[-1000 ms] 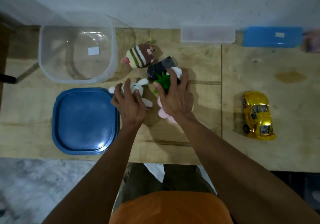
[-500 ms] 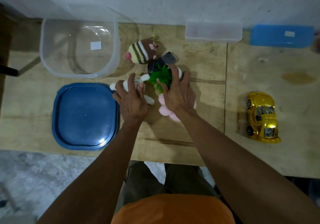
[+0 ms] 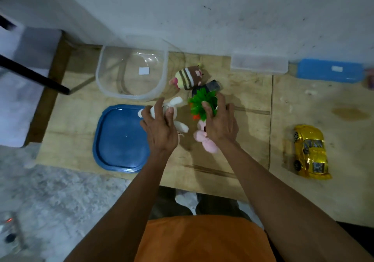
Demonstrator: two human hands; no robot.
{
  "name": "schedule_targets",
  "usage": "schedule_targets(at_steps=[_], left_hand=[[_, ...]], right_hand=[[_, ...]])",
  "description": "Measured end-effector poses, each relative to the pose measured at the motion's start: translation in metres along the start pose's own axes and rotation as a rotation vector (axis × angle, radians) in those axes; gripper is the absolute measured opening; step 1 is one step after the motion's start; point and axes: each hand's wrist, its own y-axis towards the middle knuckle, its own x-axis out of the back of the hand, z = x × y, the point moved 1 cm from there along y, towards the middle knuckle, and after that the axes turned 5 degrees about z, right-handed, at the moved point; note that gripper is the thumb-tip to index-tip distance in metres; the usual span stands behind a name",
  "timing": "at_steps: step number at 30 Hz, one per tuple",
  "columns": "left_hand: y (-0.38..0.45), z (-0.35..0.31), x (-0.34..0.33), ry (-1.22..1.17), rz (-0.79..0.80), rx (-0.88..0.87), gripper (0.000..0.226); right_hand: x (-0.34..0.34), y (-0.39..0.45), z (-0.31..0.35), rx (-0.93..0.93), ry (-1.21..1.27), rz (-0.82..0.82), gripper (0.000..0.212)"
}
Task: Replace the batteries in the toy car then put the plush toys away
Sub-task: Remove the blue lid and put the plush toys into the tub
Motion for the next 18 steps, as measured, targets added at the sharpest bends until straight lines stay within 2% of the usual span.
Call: schedule_targets(at_steps=[4,8,15,18], left_hand=[[0.018,0.001,0.037,-0.042,-0.094,-0.046,0.045],[0.060,0.003,0.077,-0.049,-0.139,-0.066,0.042],[0.165,0.027,0.128,-0.006,-0.138,-0.159,0.041],[0.220,0.039,0.133,0.019,-0.058,-0.172,0.041]], right_hand=[[0.007,0.003,0.042,0.007,0.128,-0.069,0.050],[0.001,0.022,0.102,0.072,0.144,-0.134,0.053],[-0.047,0.063,0.206,0.152,-0.044,-0.135,0.049],[-0.089,0.096,0.239,0.157,-0.166,-0.121,0.044]])
